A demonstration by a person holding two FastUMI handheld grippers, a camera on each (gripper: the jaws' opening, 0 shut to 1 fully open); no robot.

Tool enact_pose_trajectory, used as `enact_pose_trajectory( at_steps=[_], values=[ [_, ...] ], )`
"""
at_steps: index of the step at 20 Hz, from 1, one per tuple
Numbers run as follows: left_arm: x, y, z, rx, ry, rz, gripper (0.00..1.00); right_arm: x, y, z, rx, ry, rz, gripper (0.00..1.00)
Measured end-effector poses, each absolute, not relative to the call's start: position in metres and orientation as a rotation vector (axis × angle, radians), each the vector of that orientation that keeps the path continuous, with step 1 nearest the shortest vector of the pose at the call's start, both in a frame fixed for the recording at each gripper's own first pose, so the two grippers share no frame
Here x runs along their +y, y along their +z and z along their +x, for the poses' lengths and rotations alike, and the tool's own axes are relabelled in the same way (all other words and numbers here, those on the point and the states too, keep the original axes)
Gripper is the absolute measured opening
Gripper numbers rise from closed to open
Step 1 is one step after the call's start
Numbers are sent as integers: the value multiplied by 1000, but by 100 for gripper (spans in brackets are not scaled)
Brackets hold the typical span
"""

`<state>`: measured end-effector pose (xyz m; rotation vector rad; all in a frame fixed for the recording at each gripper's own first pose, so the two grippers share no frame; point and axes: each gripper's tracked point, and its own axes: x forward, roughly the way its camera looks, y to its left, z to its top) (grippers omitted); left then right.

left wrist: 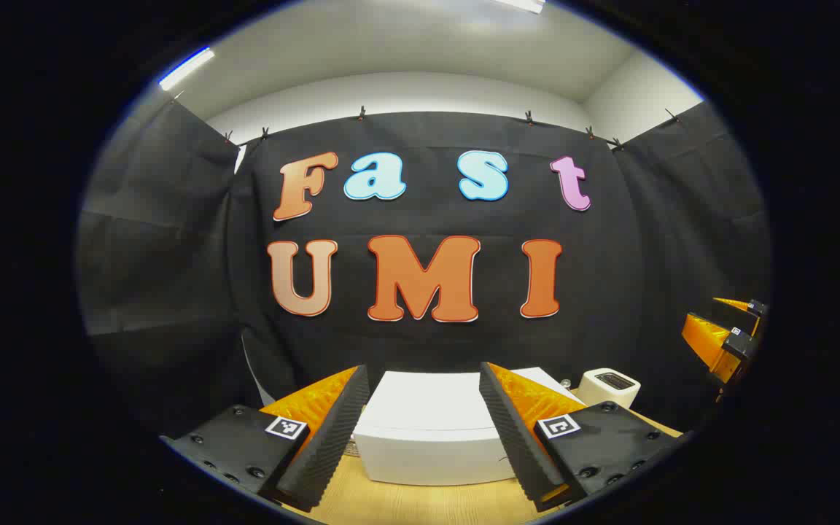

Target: Open the microwave oven with the left hand, put the food in, and close the microwave oven.

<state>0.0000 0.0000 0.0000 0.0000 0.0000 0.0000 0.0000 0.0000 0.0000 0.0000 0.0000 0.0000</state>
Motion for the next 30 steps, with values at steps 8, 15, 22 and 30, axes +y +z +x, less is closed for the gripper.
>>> enact_pose_trajectory(
  at_steps=[8, 15, 22, 30],
  values=[
    [6, 1, 4, -14, 8, 30, 99, 8, 7, -2, -8, -5, -14, 94],
    [10, -8, 9, 3, 17, 39, 99, 20, 5, -2, 4, 8, -9, 94],
    [-11, -29, 13, 16, -35, 53, 97, 15, -8, -5, 38, -3, -13, 94],
    [-52, -66, 17, 59, -114, 97, 100, -15, -22, -11, 61, -69, -27, 94]
  ],
)
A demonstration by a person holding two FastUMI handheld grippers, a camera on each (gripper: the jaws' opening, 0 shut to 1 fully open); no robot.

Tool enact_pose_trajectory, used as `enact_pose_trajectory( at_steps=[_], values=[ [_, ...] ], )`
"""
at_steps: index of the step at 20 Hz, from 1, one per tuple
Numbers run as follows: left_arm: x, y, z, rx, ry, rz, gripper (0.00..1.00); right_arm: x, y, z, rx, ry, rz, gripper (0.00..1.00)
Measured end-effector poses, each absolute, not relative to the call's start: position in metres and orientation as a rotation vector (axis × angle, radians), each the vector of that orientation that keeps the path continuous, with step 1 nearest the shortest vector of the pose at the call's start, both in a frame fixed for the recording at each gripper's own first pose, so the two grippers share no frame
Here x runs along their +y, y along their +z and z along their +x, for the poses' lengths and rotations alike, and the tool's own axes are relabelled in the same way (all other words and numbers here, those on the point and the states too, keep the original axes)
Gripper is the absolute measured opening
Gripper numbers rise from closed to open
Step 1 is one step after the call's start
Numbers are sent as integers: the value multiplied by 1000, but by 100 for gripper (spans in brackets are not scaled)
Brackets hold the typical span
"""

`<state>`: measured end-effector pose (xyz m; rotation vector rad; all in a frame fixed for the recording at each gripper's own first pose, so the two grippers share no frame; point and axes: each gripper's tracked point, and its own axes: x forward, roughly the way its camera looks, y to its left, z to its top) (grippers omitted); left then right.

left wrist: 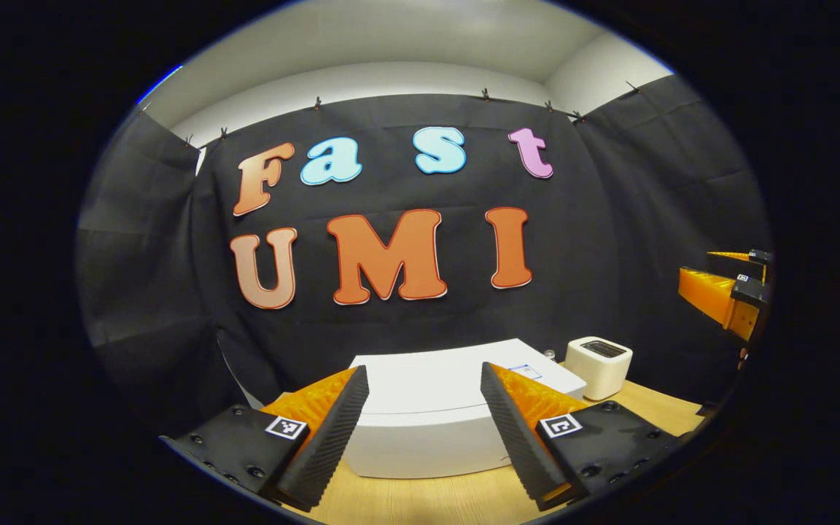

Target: Open the microwave oven with the left hand, put the food in, and close the microwave oven.

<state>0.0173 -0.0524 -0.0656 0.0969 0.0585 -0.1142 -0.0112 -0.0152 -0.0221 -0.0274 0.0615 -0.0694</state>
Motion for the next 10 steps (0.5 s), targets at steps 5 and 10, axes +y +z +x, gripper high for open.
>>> enact_pose_trajectory(
  at_steps=[5, 10],
  values=[
    [-95, -125, 18, 163, -208, 135, 97, -35, -38, -19, 88, -112, -47, 94],
    [-132, -196, 13, 281, -294, 180, 100, -65, -59, -37, 151, -184, -63, 94]
  ],
)
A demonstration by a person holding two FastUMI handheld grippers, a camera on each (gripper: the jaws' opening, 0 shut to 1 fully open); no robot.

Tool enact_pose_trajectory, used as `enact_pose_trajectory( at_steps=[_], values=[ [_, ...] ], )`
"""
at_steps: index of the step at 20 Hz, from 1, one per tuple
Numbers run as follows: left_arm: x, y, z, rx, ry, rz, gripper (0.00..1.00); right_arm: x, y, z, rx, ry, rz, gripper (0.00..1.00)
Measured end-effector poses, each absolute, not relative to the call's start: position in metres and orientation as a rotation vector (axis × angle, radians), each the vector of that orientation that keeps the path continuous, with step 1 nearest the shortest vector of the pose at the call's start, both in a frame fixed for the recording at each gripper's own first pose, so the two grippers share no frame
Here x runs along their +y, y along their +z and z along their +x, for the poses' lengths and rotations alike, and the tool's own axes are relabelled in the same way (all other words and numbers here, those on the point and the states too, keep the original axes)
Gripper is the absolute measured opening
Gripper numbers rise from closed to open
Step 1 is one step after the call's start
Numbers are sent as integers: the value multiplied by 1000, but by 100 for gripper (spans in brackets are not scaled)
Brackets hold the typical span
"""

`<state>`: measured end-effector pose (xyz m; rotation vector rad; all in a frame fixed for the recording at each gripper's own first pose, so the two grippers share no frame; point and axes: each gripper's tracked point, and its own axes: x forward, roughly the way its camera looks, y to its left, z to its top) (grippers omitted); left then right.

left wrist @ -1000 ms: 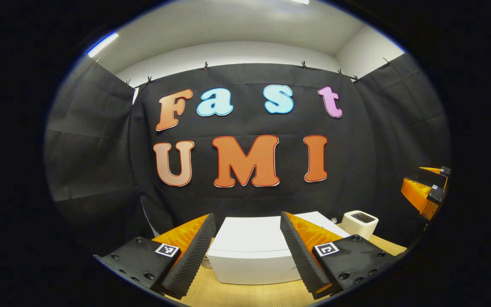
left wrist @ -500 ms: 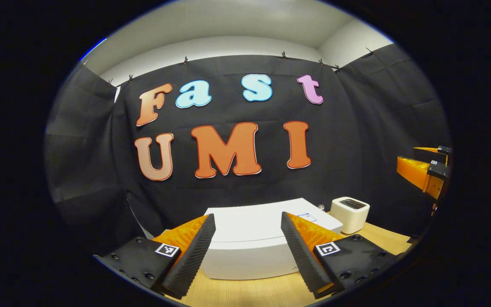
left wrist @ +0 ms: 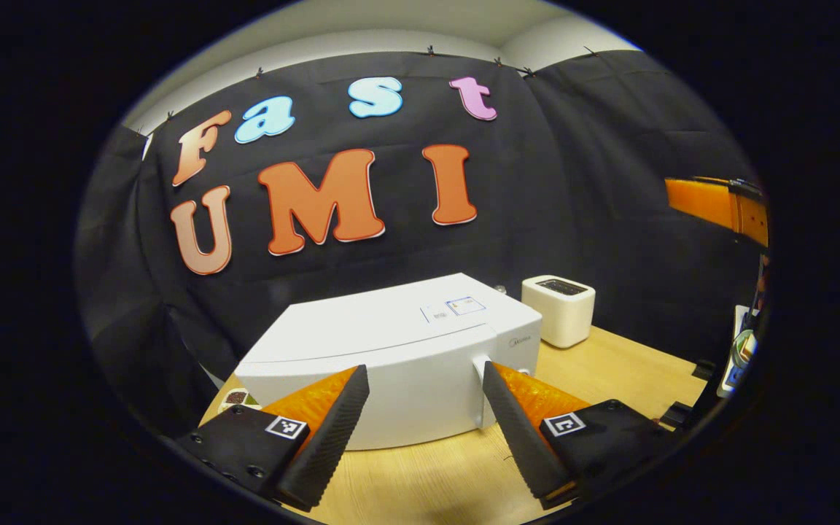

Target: Open the microwave oven with the left hand, put the food in, and close the microwave oven.

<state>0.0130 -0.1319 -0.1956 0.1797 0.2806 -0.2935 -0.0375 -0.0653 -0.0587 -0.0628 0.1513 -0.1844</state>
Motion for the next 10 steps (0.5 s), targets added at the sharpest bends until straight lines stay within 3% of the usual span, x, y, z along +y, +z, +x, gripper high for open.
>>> enact_pose_trajectory(
  at_steps=[10],
  values=[
    [-198, -278, 41, 338, -253, 186, 100, -117, -80, -84, 253, -294, -128, 94]
  ],
)
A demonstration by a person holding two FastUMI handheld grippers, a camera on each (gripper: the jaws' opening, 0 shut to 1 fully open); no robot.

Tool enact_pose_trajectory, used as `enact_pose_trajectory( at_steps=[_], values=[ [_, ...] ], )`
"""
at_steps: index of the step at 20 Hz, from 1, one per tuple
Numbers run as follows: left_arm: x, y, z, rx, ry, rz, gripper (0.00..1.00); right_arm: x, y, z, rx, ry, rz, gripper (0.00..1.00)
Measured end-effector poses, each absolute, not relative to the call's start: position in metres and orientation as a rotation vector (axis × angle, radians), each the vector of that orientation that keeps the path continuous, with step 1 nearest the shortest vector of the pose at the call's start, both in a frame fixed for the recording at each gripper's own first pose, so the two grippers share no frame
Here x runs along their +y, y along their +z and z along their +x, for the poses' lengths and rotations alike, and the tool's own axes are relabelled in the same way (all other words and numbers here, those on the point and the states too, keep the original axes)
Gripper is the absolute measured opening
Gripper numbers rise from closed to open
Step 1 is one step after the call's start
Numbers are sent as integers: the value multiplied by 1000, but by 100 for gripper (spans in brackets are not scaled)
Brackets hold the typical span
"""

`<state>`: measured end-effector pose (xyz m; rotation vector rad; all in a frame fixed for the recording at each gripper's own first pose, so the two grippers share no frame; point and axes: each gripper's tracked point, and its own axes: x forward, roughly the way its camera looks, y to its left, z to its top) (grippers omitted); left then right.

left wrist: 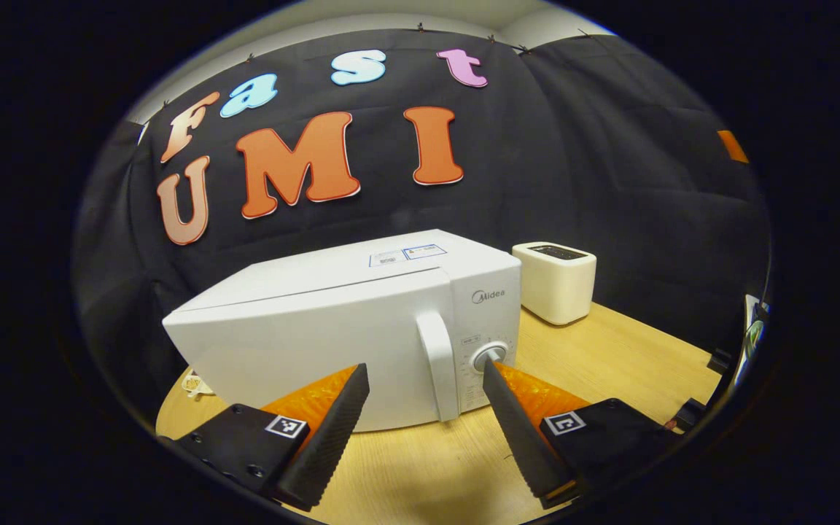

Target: Open the microwave oven with the left hand, put the food in, and close the microwave oven.

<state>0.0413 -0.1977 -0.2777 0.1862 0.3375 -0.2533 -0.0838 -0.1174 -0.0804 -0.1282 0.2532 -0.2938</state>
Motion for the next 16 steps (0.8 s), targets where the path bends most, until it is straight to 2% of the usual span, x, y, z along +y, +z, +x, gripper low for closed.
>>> enact_pose_trajectory(
  at_steps=[4, 5, 6, 7, 9, 11, 13, 15, 16],
  values=[
    [-213, -308, 63, 378, -193, 178, 97, -130, -81, -91, 267, -293, -154, 94],
    [-211, -314, 67, 388, -165, 179, 89, -132, -81, -91, 272, -286, -158, 94],
    [-209, -318, 72, 393, -140, 183, 90, -134, -83, -92, 278, -278, -162, 93],
    [-207, -319, 76, 387, -122, 190, 69, -135, -85, -92, 283, -272, -168, 93],
    [-204, -321, 85, 376, -91, 212, 64, -135, -89, -90, 295, -252, -178, 93],
    [-203, -327, 84, 394, -75, 192, 39, -136, -92, -88, 302, -232, -185, 92],
    [-202, -326, 85, 378, -67, 175, 31, -134, -95, -88, 308, -210, -188, 93],
    [-201, -324, 85, 377, -72, 140, 27, -130, -101, -87, 318, -185, -189, 92],
    [-202, -326, 83, 389, -79, 140, 17, -128, -104, -88, 321, -171, -188, 92]
  ],
)
